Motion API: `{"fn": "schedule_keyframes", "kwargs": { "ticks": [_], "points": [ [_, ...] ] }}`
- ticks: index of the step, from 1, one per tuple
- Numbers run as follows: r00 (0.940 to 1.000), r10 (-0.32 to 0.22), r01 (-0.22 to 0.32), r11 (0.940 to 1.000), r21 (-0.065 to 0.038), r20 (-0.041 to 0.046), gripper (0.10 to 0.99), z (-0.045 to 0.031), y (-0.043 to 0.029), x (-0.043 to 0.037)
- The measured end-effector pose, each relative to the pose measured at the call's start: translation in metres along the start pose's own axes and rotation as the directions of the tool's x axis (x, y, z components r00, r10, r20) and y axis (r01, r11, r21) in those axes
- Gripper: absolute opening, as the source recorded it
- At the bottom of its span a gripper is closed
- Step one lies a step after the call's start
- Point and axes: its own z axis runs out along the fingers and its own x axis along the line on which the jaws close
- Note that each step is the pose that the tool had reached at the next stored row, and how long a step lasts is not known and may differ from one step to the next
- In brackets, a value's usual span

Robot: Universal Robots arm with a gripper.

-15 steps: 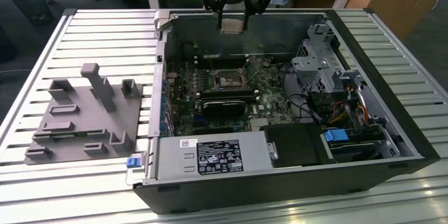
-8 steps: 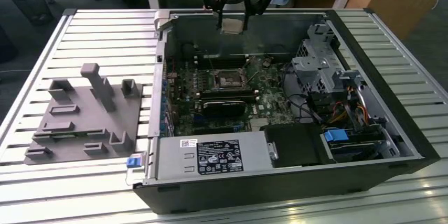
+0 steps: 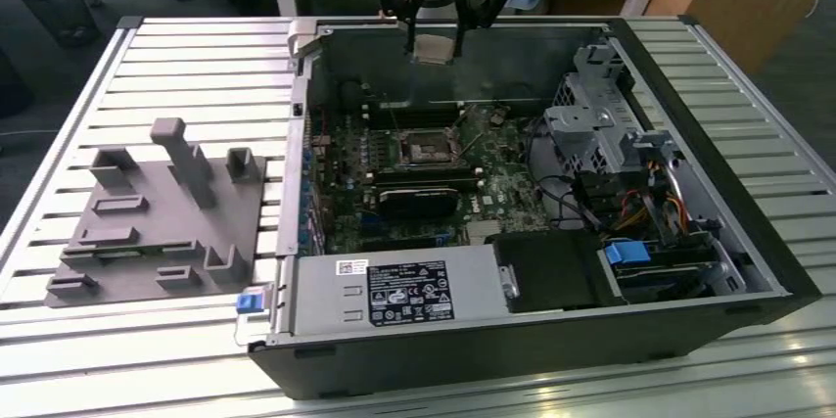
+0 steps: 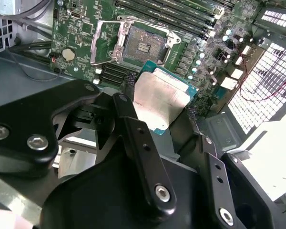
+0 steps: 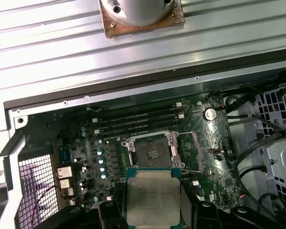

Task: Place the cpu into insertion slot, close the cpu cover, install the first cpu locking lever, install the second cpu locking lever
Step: 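Place the cpu into insertion slot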

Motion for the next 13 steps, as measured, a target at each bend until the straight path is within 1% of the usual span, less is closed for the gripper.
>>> {"fn": "schedule_keyframes", "kwargs": {
  "ticks": [13],
  "points": [
    [0.9987,0.050,-0.050,0.9988,-0.001,0.0044,0.541,0.0002,0.0000,0.0000]
  ]
}}
